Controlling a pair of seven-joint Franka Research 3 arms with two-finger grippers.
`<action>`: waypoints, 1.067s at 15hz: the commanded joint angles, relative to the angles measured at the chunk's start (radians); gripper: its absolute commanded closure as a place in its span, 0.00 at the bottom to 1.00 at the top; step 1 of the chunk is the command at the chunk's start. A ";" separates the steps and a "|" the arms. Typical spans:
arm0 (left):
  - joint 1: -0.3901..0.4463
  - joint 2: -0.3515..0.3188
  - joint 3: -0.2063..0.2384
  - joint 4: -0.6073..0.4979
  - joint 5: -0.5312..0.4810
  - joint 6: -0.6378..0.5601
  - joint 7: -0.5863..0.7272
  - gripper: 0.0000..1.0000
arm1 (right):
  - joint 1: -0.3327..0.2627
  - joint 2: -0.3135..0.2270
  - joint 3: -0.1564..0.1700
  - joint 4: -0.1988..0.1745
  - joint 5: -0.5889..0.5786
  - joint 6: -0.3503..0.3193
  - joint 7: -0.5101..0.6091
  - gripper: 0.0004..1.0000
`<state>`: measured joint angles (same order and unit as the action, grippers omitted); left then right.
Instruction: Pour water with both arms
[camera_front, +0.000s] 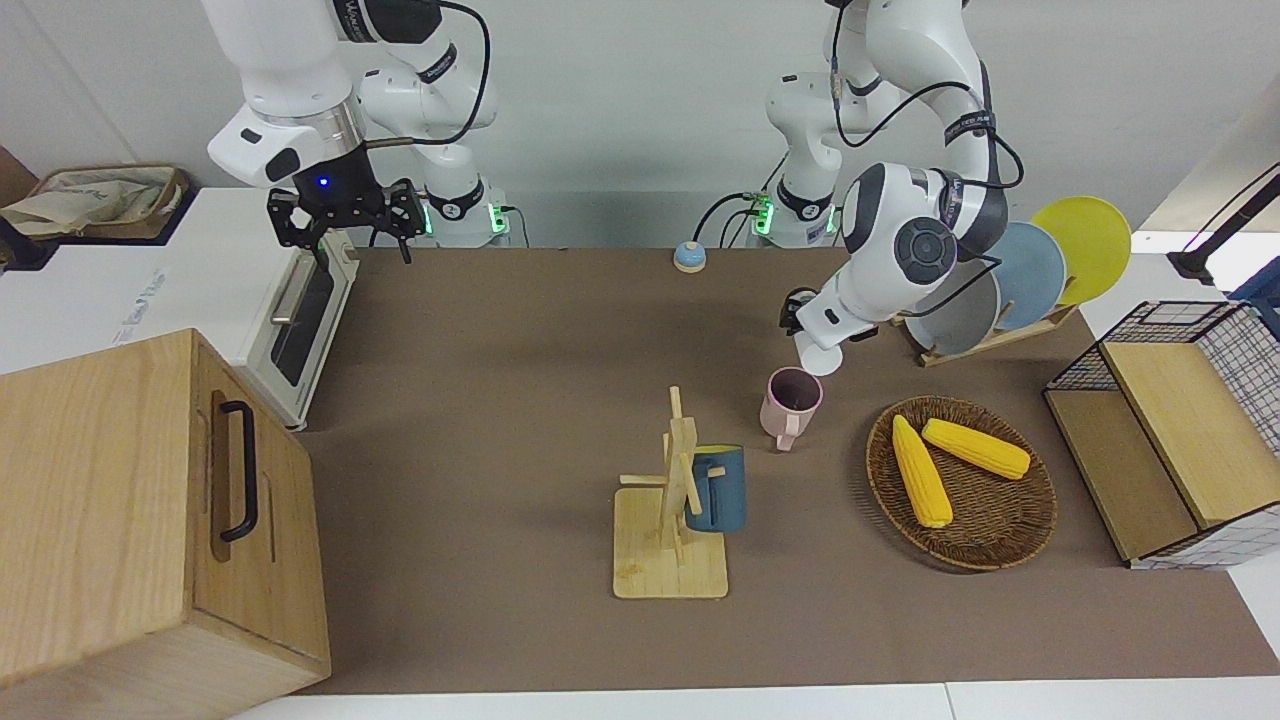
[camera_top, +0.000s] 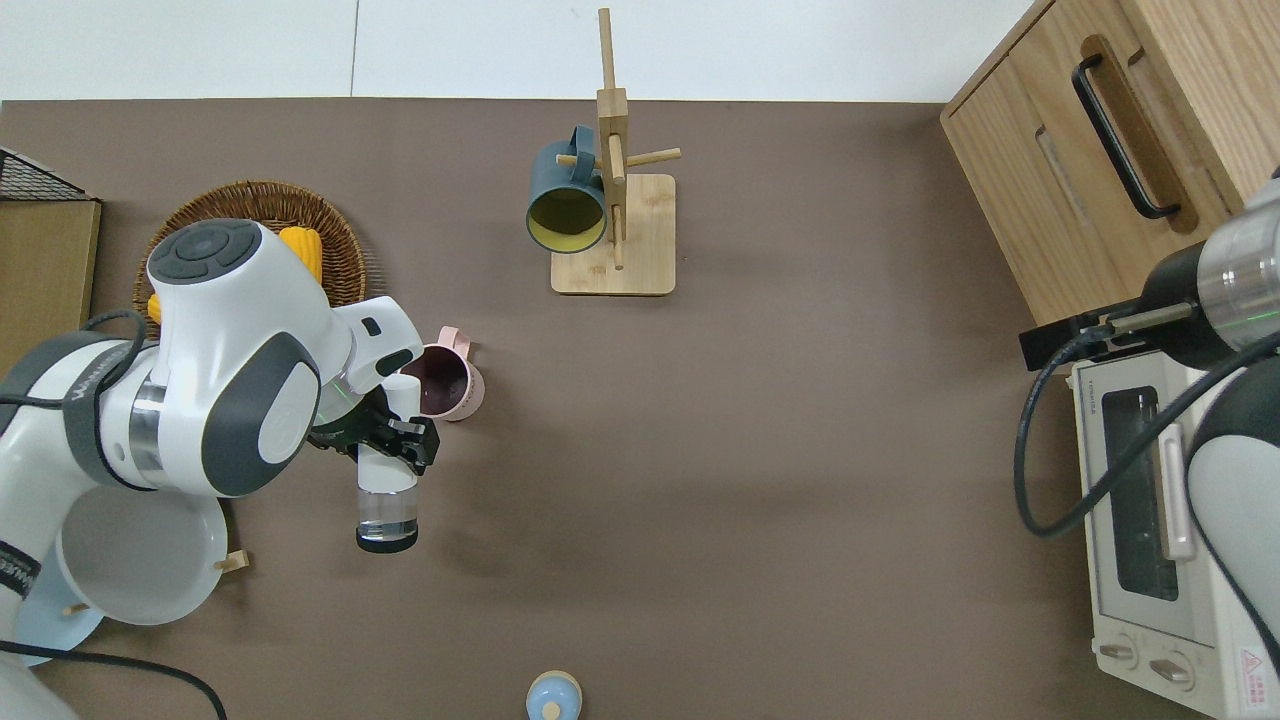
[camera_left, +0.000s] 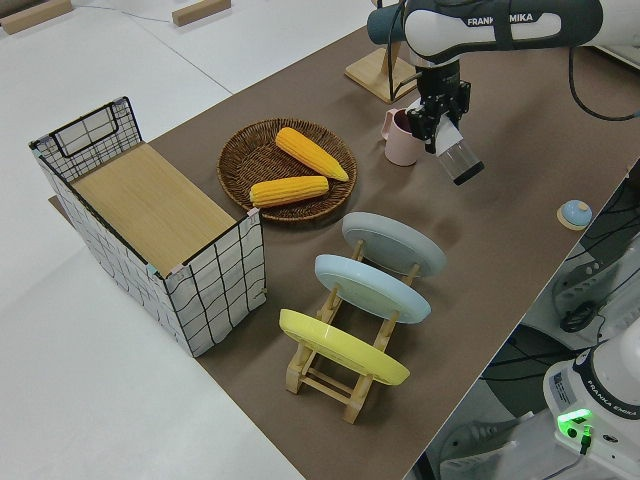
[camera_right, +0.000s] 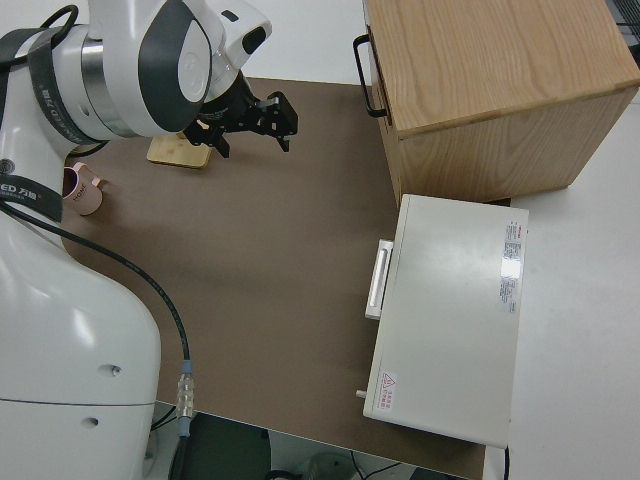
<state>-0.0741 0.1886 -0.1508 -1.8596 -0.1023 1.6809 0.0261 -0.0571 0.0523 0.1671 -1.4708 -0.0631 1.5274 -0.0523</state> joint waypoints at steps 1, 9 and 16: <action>-0.012 0.002 0.005 0.065 0.021 -0.066 -0.054 1.00 | -0.009 0.008 0.005 0.013 0.019 -0.009 -0.015 0.02; -0.015 0.003 -0.003 0.069 0.019 -0.070 -0.205 1.00 | -0.007 0.008 0.005 0.013 0.019 -0.009 -0.015 0.02; -0.044 0.028 -0.009 0.069 0.023 -0.070 -0.230 1.00 | -0.009 0.008 0.006 0.013 0.019 -0.009 -0.015 0.02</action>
<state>-0.0824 0.1918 -0.1666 -1.8269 -0.1022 1.6507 -0.1776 -0.0571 0.0523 0.1671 -1.4708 -0.0630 1.5274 -0.0523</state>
